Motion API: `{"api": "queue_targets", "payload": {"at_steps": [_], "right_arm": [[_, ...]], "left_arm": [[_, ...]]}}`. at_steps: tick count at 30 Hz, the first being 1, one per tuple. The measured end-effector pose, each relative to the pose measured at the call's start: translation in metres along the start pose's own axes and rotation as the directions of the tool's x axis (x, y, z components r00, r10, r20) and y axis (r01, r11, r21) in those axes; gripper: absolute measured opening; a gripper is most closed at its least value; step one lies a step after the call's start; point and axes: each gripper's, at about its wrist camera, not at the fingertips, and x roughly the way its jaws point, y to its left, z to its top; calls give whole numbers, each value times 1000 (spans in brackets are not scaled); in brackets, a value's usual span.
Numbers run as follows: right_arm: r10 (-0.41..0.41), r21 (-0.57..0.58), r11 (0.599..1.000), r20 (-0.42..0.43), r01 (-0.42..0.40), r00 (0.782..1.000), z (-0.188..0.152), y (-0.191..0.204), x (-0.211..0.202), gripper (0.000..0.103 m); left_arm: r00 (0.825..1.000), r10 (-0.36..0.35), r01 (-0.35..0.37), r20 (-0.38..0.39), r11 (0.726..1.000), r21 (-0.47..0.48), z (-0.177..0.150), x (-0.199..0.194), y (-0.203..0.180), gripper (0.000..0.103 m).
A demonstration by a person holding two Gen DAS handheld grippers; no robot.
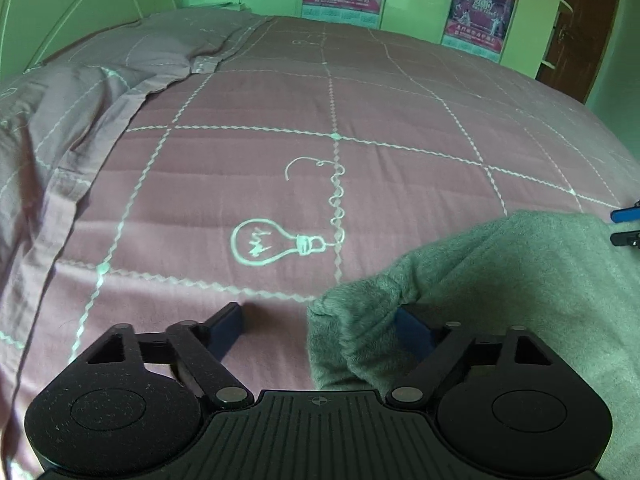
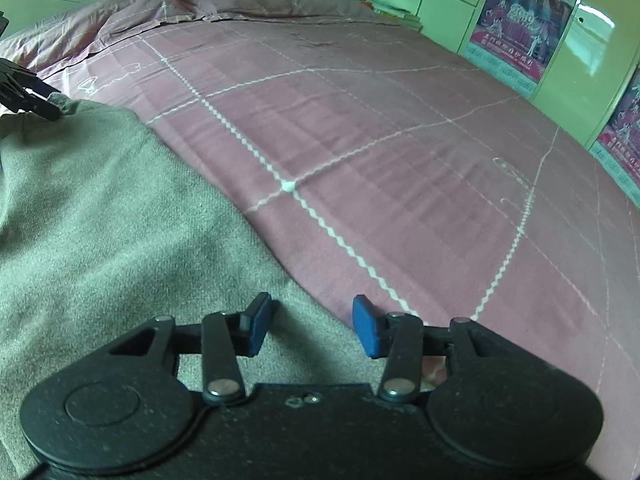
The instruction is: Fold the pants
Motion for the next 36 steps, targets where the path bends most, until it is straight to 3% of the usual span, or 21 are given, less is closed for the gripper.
{"api": "queue_targets", "payload": {"at_steps": [2,3,4,6,7,10,12,15,17,19,21,24,28,30,32,35,36], "right_arm": [[3,-20,1000,-12,-3,1000,2,1,2,37],[5,-11,1000,-22,-5,1000,3,0,3,37],[9,-1,1000,-35,-9,999,4,-1,4,32],[28,4,1000,-54,-27,998,6,2,5,8],[30,0,1000,-67,-30,997,6,5,5,1],[-15,4,1000,-51,15,999,8,11,-7,0],[-40,-16,999,8,40,999,5,17,-29,0],[-80,-36,996,103,84,991,-3,29,-77,0],[-103,-74,991,149,115,983,-13,43,-113,0],[-130,-120,981,192,155,973,-30,63,-150,0],[-141,-125,977,226,172,964,-50,81,-183,0],[-162,-182,961,239,208,957,-87,118,-218,0],[-177,-167,962,215,214,961,-141,168,-228,3],[-172,-88,978,180,190,969,-164,185,-225,11],[-186,59,982,180,178,966,-180,194,-232,11],[-199,247,958,199,148,960,-196,194,-245,14],[-210,299,943,204,143,956,-200,193,-249,14]], "left_arm": [[1000,-28,28,4,1000,9,1,6,-3,83],[999,-50,50,12,998,26,2,7,-6,64],[995,-96,96,19,995,18,4,6,-7,39],[994,-105,104,22,994,44,8,6,-15,27],[994,-102,99,35,993,64,7,6,-17,26],[983,-138,131,121,989,61,-1,-5,-7,21],[972,-144,128,183,987,92,-5,-21,-6,20],[938,-177,132,297,977,165,-11,-59,-9,20],[896,-225,158,382,967,199,-18,-94,-8,19],[865,-255,149,433,953,263,-31,-128,-10,19],[846,-278,146,454,941,306,-49,-159,-15,19],[848,-282,110,449,922,372,-82,-194,-27,19],[876,-257,113,407,932,345,-131,-220,-39,19],[906,-209,100,369,951,292,-157,-224,-44,20],[947,-134,77,293,977,198,-179,-224,-46,30],[971,-19,10,236,999,40,-207,-230,-46,33],[972,5,-2,235,1000,-12,-214,-235,-44,33]]}}
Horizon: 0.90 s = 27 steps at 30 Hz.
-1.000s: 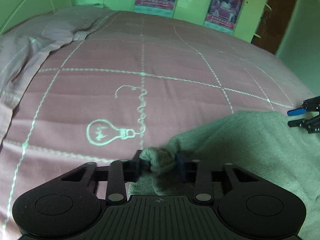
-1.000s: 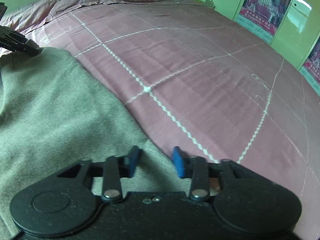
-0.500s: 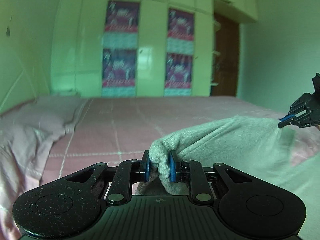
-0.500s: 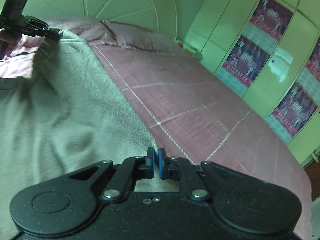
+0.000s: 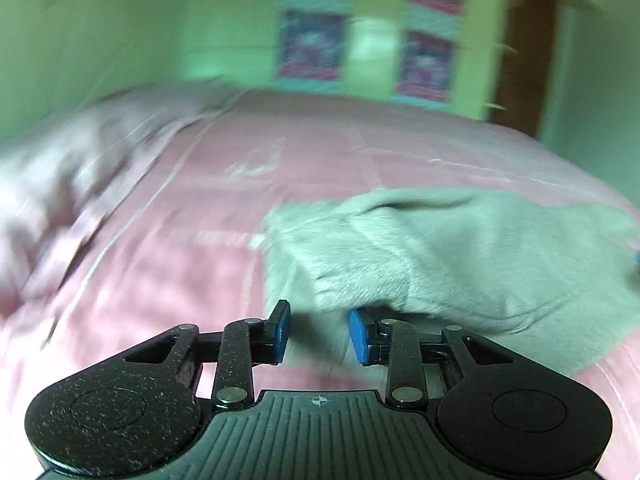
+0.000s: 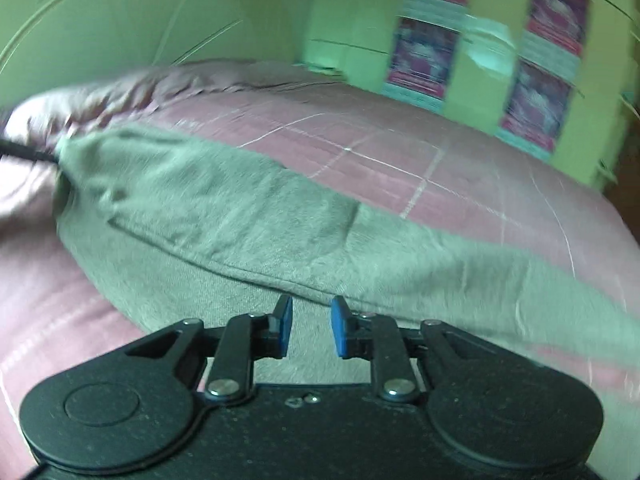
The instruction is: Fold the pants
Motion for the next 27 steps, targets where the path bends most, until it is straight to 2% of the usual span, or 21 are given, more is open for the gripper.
{"api": "queue_targets", "payload": {"at_steps": [3,7,9,10,12,13,15,16,18,20,22,24,27], "right_arm": [[-10,166,986,14,7,1000,-12,-13,-11,20],[-6,344,939,30,-5,1000,-19,-27,-9,29],[26,496,867,51,-48,998,-26,-39,-3,36],[47,582,810,64,-75,997,-32,-45,3,41],[81,711,693,90,-121,993,-39,-59,19,42],[97,760,635,101,-140,990,-43,-66,26,42],[113,848,507,114,-155,987,-54,-79,45,42],[111,877,456,112,-151,987,-59,-86,53,42],[107,902,408,107,-142,988,-64,-95,69,39],[111,928,333,135,-165,985,-70,-104,81,38],[105,944,289,136,-161,985,-71,-110,89,35],[107,949,274,131,-156,986,-71,-112,95,31],[123,952,266,124,-153,985,-67,-114,101,8]], "left_arm": [[1000,26,-24,7,981,-194,-6,-21,7,33],[998,-30,50,59,932,-359,-12,-42,-2,33],[995,-72,96,69,887,-452,-12,-36,-3,33],[994,-88,106,60,862,-496,-14,-30,-4,33],[989,-135,147,64,795,-589,-20,-20,-1,33],[987,-146,158,70,770,-619,-21,-13,0,33],[986,-152,154,61,738,-657,-23,-4,1,34],[985,-160,157,59,715,-682,-25,5,0,35],[984,-170,148,44,670,-727,-30,17,7,36],[982,-187,151,39,637,-756,-31,28,13,37],[979,-201,160,40,631,-759,-31,33,13,38],[979,-201,158,35,637,-754,-29,39,13,38],[978,-203,161,40,628,-761,-27,50,13,38]]}}
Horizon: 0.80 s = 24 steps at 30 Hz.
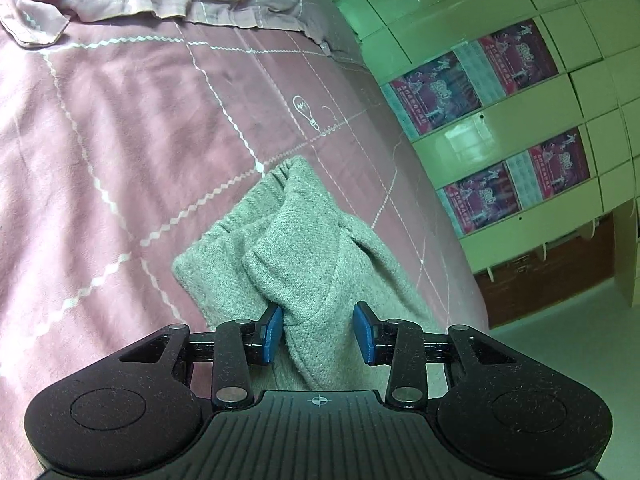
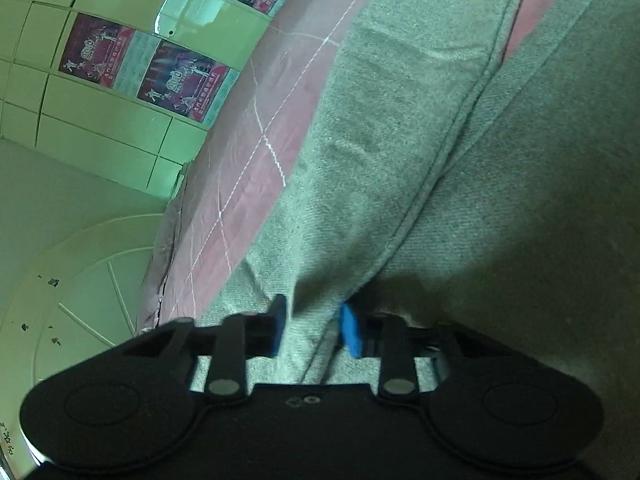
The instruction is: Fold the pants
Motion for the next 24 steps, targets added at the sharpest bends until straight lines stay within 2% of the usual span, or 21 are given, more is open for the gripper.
{"api": "queue_targets", "payload": {"at_steps": [2,3,5,9,11,12,14,16,17,18,19,20,24], "right_arm": [[1,-7,1000,-6,-1,1000,2,-1,0,3],[-6,-25,1000,-8,5,1000,3,2,-2,2],[3,-98,995,5,-3,1000,5,18,-11,0],[121,-240,966,78,-99,990,5,53,-62,0],[162,-292,947,69,-135,984,-5,59,-89,0],[151,-318,940,61,-124,987,-14,57,-97,0],[57,-357,933,17,-47,998,-37,42,-95,0],[-71,-286,957,-71,48,995,-53,8,-74,1],[-70,-225,973,-90,48,994,-55,-6,-68,0],[-29,-179,984,-69,16,997,-55,-15,-71,0],[-5,-152,988,-57,-3,998,-53,-17,-73,7],[-3,-150,989,-42,-3,999,-51,-15,-75,12],[-54,-173,984,-24,49,998,-40,-5,-66,10]], "left_arm": [[1000,1,-1,3,1000,0,3,4,0,32],[1000,-1,1,1,1000,5,5,5,-1,26],[1000,-24,24,-8,1000,8,13,5,-6,24],[992,-124,122,26,991,58,42,-11,-26,20],[991,-133,130,17,986,108,55,-26,-30,20],[993,-122,121,0,985,125,57,-28,-29,20],[998,-17,28,-56,981,194,53,-29,-19,20],[987,102,-72,-127,973,218,41,-20,3,20],[986,100,-71,-131,975,208,36,-21,12,20],[990,82,-57,-114,978,203,35,-24,14,20],[993,63,-43,-102,981,188,34,-28,15,21],[993,65,-46,-100,982,184,34,-29,13,21],[990,103,-82,-95,975,206,38,-22,4,22]]}}
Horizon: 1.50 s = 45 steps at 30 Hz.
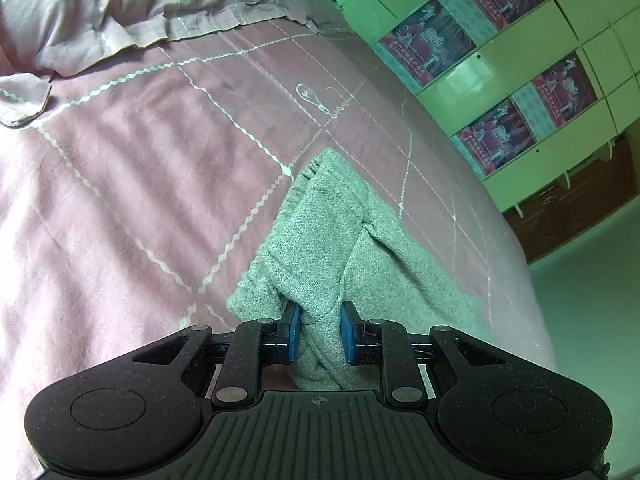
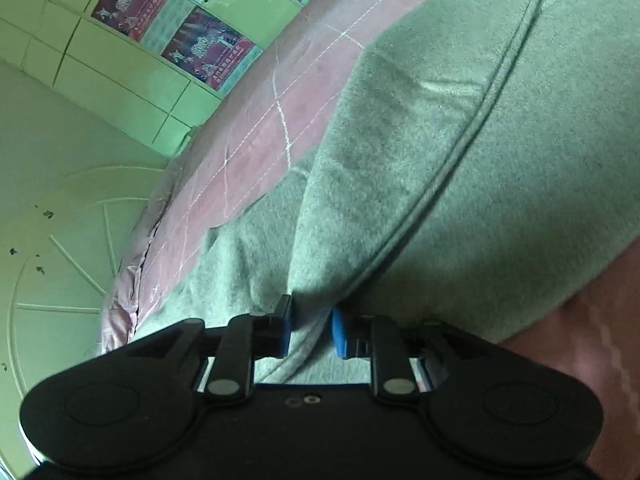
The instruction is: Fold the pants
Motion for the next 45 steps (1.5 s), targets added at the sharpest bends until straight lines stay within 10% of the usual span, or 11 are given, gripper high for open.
{"api": "queue_targets", "payload": {"at_steps": [8,14,24,31,34,40,45], "right_arm": [[84,-106,992,94,-73,992,13,45,-44,0],[-76,-82,994,-45,72,996,-9,7,-4,5],[19,-113,993,59,-12,998,-6,31,-36,0],[-40,-22,999,-40,39,998,-6,1,-9,9],[-30,-31,999,47,31,998,-1,1,-40,33],[-36,-16,999,212,40,977,28,-33,-91,30],[-72,24,997,266,68,961,59,-65,-97,30]], "left_arm": [[1000,-6,6,17,1000,3,13,-28,-23,21],[992,118,-114,-40,989,91,-2,-2,-17,21],[995,99,-100,16,990,99,-2,-21,-30,21],[980,200,-199,9,966,167,-12,-13,-32,23],[952,286,-306,110,908,287,-22,-35,-59,42],[932,269,-344,243,866,363,-61,-50,-113,43],[947,268,-318,179,862,395,-105,-9,-142,48]]}}
